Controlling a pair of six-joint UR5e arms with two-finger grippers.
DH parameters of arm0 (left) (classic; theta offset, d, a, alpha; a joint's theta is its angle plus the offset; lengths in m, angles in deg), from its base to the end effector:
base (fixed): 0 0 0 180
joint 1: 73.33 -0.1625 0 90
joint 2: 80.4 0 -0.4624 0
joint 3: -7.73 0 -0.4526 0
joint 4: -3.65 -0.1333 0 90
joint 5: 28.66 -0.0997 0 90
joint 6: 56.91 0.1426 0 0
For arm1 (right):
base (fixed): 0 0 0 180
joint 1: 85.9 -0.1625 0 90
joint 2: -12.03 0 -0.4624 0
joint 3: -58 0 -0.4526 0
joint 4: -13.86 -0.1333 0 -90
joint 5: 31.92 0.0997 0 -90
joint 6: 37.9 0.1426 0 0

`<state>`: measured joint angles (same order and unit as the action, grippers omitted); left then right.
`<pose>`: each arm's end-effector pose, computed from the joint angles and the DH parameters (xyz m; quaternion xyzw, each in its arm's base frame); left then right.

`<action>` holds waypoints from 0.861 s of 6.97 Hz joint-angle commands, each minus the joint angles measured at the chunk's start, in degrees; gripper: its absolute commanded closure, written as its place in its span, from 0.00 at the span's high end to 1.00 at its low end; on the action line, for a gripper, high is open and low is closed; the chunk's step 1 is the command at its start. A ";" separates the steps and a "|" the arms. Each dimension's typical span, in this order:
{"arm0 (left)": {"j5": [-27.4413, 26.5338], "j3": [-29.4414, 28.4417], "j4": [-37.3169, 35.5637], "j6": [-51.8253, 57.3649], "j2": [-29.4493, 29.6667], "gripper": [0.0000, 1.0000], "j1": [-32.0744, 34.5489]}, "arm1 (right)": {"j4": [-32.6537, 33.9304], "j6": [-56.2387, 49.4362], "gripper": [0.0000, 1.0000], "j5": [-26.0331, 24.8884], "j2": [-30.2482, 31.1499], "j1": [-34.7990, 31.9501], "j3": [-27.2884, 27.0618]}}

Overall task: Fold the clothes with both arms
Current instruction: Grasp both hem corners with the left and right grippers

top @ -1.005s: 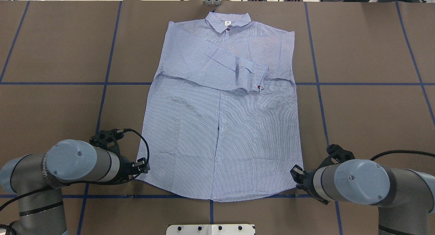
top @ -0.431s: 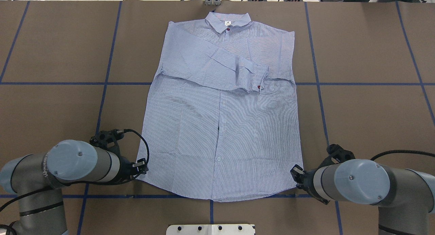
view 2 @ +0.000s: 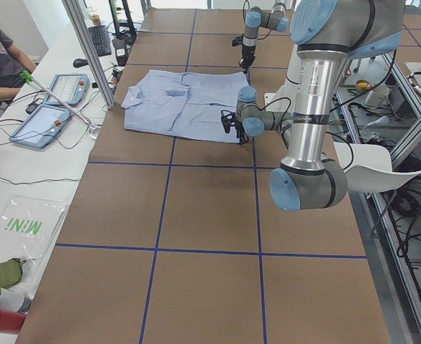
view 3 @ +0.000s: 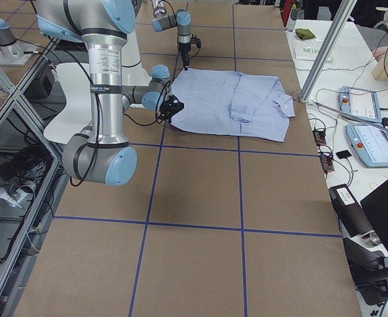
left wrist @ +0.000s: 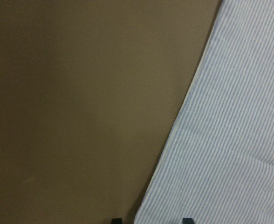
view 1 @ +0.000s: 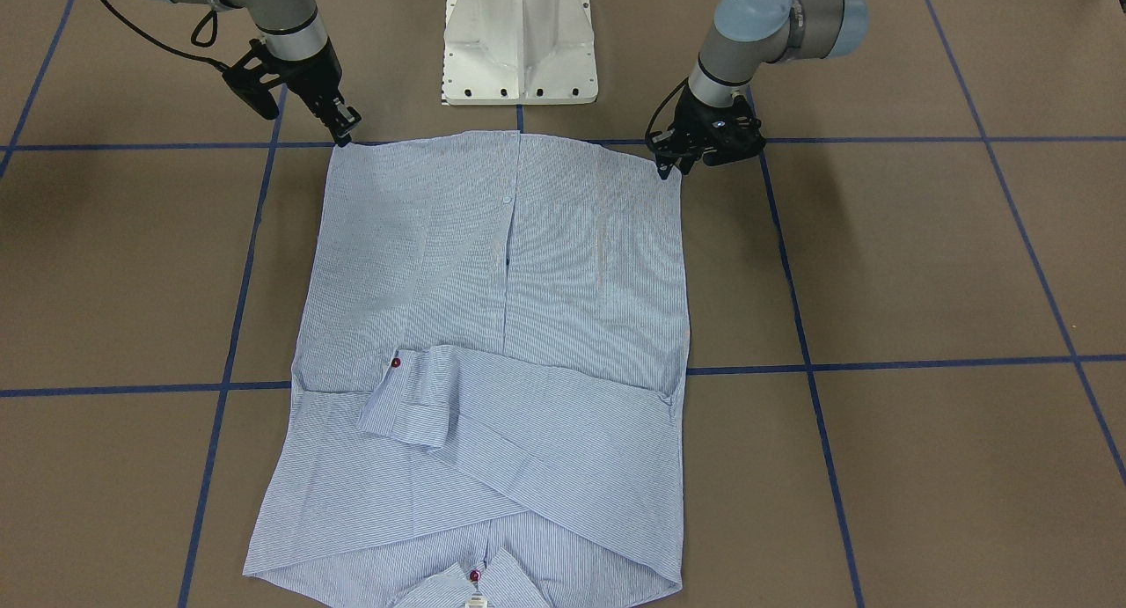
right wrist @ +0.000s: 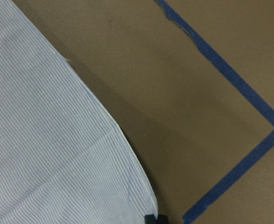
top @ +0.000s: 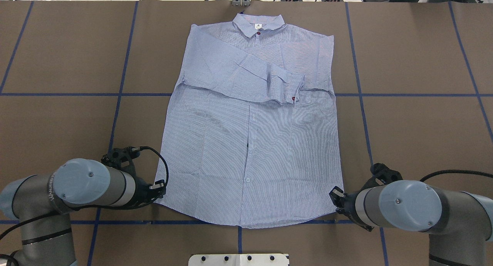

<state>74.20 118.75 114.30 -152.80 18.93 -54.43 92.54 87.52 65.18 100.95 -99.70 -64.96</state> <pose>0.5691 -0.3022 0.4001 -0.0520 0.4365 -0.1454 0.8864 -0.5109 -0.2446 0.4000 -0.1283 -0.3673 0.3618 0.8472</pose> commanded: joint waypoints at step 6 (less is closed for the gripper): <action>-0.03 3.75 -0.26 -1.22 -0.53 0.00 0.17 | -0.02 0.09 0.00 -0.15 0.21 -0.26 -0.17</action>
<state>74.24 120.52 114.20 -153.15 18.74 -54.26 92.52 87.60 65.04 101.15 -99.82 -65.04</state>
